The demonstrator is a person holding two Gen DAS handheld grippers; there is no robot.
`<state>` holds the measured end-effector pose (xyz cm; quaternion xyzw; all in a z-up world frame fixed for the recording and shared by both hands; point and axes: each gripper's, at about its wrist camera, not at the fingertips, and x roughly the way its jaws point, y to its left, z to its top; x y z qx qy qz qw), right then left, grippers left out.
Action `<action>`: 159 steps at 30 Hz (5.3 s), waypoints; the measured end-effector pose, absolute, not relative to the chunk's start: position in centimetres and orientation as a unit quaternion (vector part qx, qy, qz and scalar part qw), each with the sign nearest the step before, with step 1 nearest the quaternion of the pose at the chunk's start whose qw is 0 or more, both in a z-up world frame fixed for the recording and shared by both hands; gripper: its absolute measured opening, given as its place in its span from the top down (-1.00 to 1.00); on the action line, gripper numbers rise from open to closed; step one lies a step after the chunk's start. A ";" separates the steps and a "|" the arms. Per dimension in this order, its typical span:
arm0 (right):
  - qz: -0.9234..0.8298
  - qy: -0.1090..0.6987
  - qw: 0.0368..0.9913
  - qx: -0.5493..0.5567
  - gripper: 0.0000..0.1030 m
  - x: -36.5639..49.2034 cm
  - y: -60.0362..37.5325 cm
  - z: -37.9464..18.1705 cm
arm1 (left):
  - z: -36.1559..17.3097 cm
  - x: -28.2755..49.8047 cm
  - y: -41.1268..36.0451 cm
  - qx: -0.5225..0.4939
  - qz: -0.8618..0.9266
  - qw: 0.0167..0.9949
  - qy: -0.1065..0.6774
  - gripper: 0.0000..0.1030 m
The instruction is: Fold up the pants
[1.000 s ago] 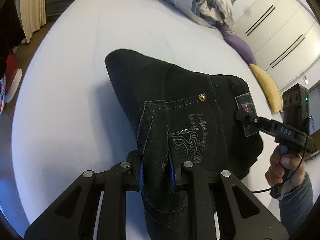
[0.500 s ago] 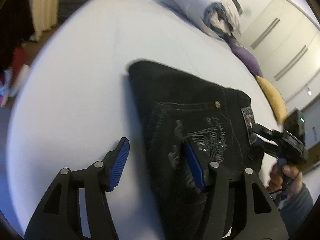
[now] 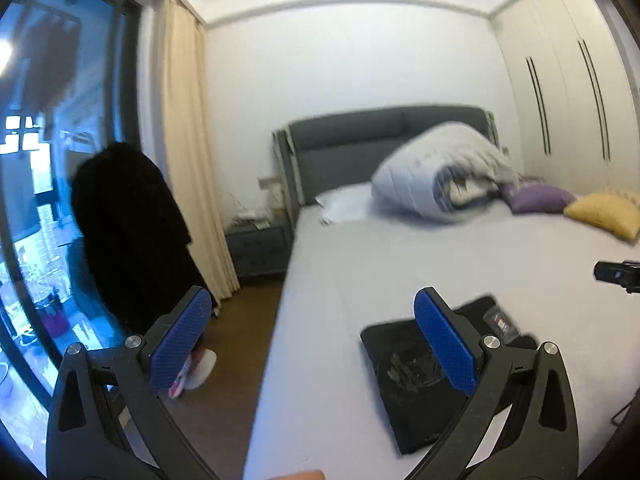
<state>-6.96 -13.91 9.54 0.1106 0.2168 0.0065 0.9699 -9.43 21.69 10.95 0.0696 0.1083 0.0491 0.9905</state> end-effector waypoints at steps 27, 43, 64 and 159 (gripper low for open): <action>-0.030 0.223 0.974 0.032 -1.00 -17.2 -7.0 17.7 | 12.1 -17.9 20.1 0.010 0.006 0.942 0.337 -1.00; -0.023 0.307 0.951 0.012 -1.00 -15.7 -5.6 13.7 | 7.6 -14.5 18.7 0.009 0.001 0.924 0.382 -1.00; -0.012 0.332 0.943 0.002 -1.00 -15.4 -4.6 12.8 | 6.0 -13.5 19.3 0.000 0.003 0.916 0.402 -1.00; -0.006 0.354 0.935 0.004 -1.00 -16.4 -4.2 11.7 | 4.3 -12.1 21.0 -0.004 -0.020 0.904 0.426 -1.00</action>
